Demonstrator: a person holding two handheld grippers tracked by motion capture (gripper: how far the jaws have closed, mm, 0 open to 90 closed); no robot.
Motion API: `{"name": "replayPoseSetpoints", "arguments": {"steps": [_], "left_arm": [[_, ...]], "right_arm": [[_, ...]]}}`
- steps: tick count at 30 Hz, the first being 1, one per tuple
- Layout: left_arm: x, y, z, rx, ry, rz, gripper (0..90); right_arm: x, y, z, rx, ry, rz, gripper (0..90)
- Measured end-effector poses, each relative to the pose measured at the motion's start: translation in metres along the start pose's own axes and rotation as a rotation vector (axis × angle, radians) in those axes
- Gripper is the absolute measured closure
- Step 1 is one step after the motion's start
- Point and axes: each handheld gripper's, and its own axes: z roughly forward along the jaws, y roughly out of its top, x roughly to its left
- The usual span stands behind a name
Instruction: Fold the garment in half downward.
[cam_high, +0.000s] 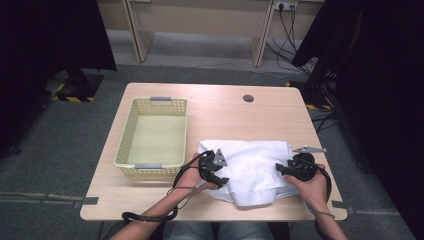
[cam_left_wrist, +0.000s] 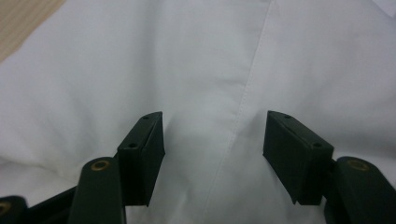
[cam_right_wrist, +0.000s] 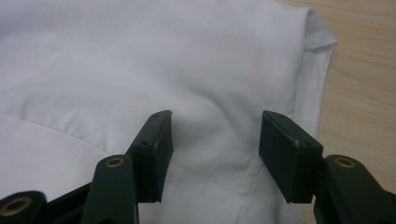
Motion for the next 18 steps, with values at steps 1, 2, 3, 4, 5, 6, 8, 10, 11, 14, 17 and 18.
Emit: {"name": "replayPoseSetpoints", "arguments": {"steps": [1, 2, 3, 4, 5, 6, 8, 10, 11, 14, 17, 18], "left_arm": [[0.001, 0.000, 0.000, 0.001, 0.002, -0.001, 37.4], [0.002, 0.001, 0.001, 0.000, 0.003, -0.003, 37.4], [0.002, 0.001, 0.001, -0.001, 0.005, -0.005, 37.4], [0.003, 0.002, 0.002, 0.001, 0.007, -0.007, 37.4], [0.004, 0.003, 0.003, 0.002, 0.011, -0.006, 37.3], [0.005, 0.004, 0.004, 0.003, 0.015, -0.006, 37.3], [0.007, 0.007, 0.006, 0.003, 0.023, -0.011, 37.3], [0.009, 0.009, 0.009, -0.002, 0.030, -0.018, 37.3], [0.011, 0.010, 0.010, -0.002, 0.034, -0.022, 37.4], [0.015, 0.013, 0.013, -0.008, 0.043, -0.036, 37.4], [0.019, 0.015, 0.016, -0.013, 0.053, -0.046, 37.3], [0.021, 0.016, 0.018, -0.014, 0.056, -0.050, 37.3]], "right_arm": [[-0.001, 0.000, 0.003, 0.007, -0.003, 0.004, 44.3], [-0.002, 0.000, 0.005, 0.011, -0.005, 0.013, 44.3], [-0.004, 0.000, 0.006, 0.010, -0.007, 0.015, 44.3], [-0.004, 0.001, 0.007, 0.008, -0.008, 0.019, 44.4], [-0.005, 0.002, 0.008, 0.009, -0.011, 0.019, 44.4], [-0.006, 0.003, 0.008, 0.011, -0.014, 0.021, 44.4], [-0.008, 0.005, 0.010, 0.013, -0.020, 0.024, 44.4], [-0.010, 0.007, 0.011, 0.013, -0.029, 0.024, 44.4], [-0.011, 0.008, 0.012, 0.012, -0.033, 0.019, 44.4], [-0.015, 0.011, 0.015, 0.010, -0.042, 0.023, 44.3], [-0.018, 0.015, 0.018, 0.010, -0.045, 0.026, 44.1], [-0.020, 0.016, 0.018, 0.009, -0.046, 0.023, 44.1]]}}
